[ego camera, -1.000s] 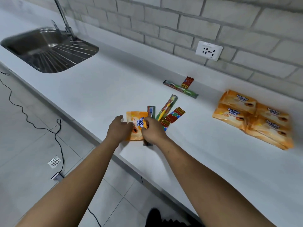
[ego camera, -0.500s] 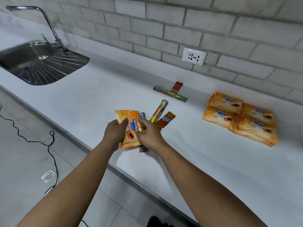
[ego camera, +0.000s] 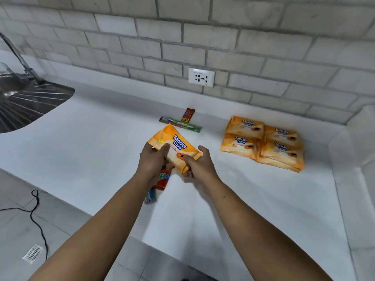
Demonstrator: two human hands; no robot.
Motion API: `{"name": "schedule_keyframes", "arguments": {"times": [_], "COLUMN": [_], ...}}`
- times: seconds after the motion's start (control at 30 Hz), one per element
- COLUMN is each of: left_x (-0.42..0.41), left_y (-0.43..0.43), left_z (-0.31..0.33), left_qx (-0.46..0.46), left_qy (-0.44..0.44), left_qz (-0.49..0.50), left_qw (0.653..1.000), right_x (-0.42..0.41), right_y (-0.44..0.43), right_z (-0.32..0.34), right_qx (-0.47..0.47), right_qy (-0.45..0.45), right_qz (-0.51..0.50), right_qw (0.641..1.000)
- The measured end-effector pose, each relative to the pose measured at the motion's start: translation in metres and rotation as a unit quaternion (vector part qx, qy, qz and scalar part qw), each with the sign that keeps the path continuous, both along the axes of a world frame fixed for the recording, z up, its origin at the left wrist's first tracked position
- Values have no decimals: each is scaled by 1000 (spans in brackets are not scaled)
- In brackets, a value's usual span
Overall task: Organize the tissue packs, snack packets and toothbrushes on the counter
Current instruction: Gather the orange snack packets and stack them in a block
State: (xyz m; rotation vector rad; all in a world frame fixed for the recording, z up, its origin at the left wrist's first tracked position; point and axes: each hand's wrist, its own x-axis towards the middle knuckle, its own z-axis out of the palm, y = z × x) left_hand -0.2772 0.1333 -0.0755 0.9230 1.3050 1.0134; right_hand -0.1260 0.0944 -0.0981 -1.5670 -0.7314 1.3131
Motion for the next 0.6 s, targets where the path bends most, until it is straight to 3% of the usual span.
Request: {"name": "schedule_keyframes", "arguments": {"times": [0.17, 0.3, 0.6], "left_x": [53, 90, 161], "left_y": [0, 4, 26], "left_z": [-1, -1, -14], "left_qx": [-17, -24, 5], "left_qy": [-49, -39, 43], "left_qz": [-24, -39, -107], "left_qw": [998, 998, 993], "right_x": [56, 106, 182], "right_y": [-5, -9, -3], "right_z": [-4, -2, 0], "right_qx": [28, 47, 61], "right_qy": [-38, -77, -288], "right_qz": [-46, -82, -102], "right_qw": [998, 993, 950]}}
